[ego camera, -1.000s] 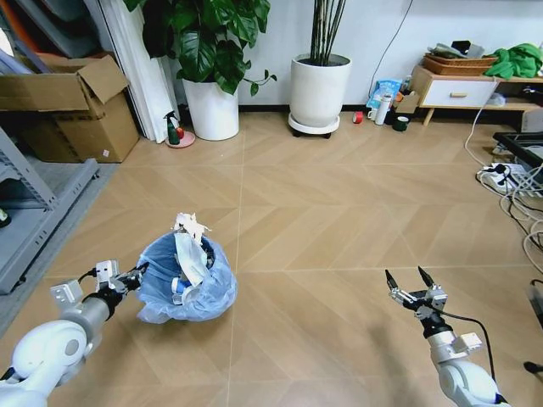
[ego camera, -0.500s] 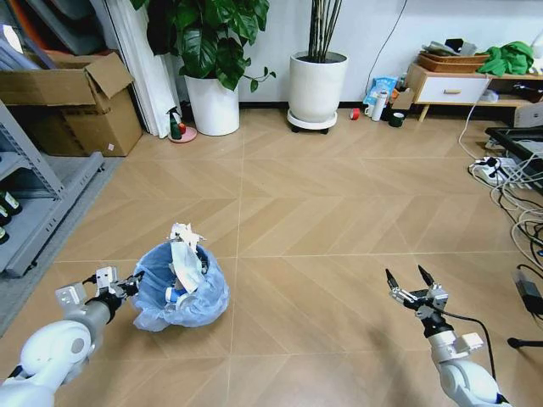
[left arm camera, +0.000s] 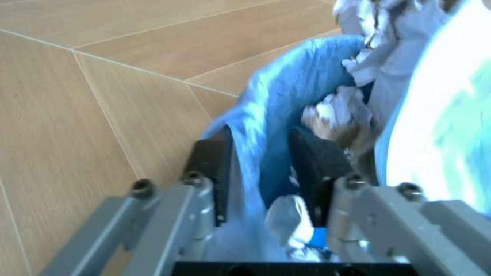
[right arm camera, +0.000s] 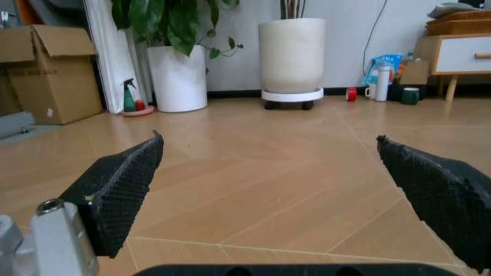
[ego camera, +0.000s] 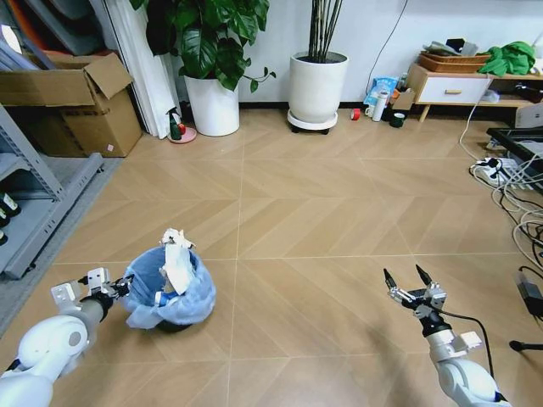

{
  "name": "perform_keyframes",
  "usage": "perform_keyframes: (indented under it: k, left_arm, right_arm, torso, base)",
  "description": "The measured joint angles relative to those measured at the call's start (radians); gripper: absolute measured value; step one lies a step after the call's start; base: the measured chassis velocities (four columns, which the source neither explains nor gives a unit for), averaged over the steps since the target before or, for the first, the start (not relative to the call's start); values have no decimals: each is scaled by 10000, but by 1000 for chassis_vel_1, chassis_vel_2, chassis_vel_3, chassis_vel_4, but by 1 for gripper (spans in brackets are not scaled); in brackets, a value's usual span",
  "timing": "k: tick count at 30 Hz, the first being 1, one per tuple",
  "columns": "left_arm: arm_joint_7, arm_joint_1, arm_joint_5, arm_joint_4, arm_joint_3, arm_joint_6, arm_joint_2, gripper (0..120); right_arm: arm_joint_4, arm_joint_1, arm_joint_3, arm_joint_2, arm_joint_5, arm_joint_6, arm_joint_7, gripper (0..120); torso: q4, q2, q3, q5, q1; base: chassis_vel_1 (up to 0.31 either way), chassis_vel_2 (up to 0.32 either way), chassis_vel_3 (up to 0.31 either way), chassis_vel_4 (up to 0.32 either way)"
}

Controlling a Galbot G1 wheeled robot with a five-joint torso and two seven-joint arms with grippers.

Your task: Pick up the trash bin and place the garbage on the floor into it.

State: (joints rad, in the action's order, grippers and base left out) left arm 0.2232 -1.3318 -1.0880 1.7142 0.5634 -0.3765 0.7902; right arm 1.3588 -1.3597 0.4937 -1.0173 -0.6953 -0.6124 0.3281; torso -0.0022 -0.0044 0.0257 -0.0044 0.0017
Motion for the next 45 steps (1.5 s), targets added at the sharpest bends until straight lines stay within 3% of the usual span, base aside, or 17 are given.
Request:
perform_keyframes:
  k: [3,8,17,33,40,45]
  left_arm:
    - [11,4,-6,-8,-2,5,-10,43]
    - [64,-95,-94,80,172,19,-92,64]
    - [395,-564,466,1104,1017,522,-224,98]
    - [772,-586,739,1646,925,1129,-87,100]
    - [327,-656,1179,1872,1151,1736,205,100]
    - [-290,-819,1992,1998,1609,2359,763,100]
  right_arm:
    - [8,-6,6,-1,1,0,0,100]
    - [54,-78,94,-16,10,0,0,100]
    - [471,-320,403,-203,777,148,-925,100]
    - [1418,-940,1260,-900,1717,120,-1617,100]
    - [2266,-1220,1932,-1290,1706,114,-1601,100]
    - [3090,-1266,2743,-1805,1795,60,-1376,100]
  torso:
    - [0,0,0,-2,0]
    - [0,0,0,-2,0]
    - [2,0,0,0,0]
    - [1,0,0,-2,0]
    - [0,0,0,-2,0]
    - [0,0,0,-1,0]
  base:
    - [0,0,0,0]
    - [0,0,0,0]
    - [0,0,0,0]
    - [0,0,0,0]
    - [0,0,0,0]
    - [0,0,0,0]
